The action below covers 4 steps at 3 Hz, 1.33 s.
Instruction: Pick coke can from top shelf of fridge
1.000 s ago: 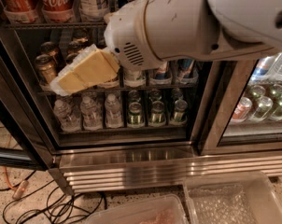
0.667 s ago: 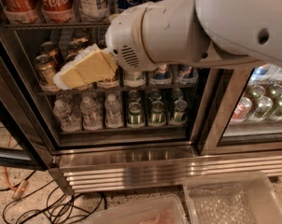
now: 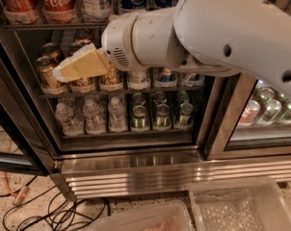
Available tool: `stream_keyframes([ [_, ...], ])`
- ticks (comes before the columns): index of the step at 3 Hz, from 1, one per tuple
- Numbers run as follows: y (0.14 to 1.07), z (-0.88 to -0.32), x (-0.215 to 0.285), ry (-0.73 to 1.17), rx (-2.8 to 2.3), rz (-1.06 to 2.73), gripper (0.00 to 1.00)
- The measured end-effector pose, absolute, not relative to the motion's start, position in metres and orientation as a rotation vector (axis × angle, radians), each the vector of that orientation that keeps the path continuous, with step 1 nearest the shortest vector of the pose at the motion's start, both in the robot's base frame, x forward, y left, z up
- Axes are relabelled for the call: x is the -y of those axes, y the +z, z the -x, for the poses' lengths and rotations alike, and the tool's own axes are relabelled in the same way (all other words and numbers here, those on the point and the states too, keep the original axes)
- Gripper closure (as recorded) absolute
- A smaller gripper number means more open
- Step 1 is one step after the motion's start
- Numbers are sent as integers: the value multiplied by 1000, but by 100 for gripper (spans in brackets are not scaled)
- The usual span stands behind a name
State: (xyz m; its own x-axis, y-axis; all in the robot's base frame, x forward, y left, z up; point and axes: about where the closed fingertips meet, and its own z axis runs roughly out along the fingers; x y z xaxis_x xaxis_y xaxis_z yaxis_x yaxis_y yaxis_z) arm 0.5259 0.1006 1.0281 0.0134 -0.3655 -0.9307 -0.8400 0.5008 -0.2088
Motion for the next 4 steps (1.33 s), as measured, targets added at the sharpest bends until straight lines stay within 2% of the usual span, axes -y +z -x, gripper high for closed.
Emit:
stream_keyframes([
  [1,1036,-556,-145,530,-1524,1121,0],
  [4,1045,-572,-154,522,-1477,1018,0],
])
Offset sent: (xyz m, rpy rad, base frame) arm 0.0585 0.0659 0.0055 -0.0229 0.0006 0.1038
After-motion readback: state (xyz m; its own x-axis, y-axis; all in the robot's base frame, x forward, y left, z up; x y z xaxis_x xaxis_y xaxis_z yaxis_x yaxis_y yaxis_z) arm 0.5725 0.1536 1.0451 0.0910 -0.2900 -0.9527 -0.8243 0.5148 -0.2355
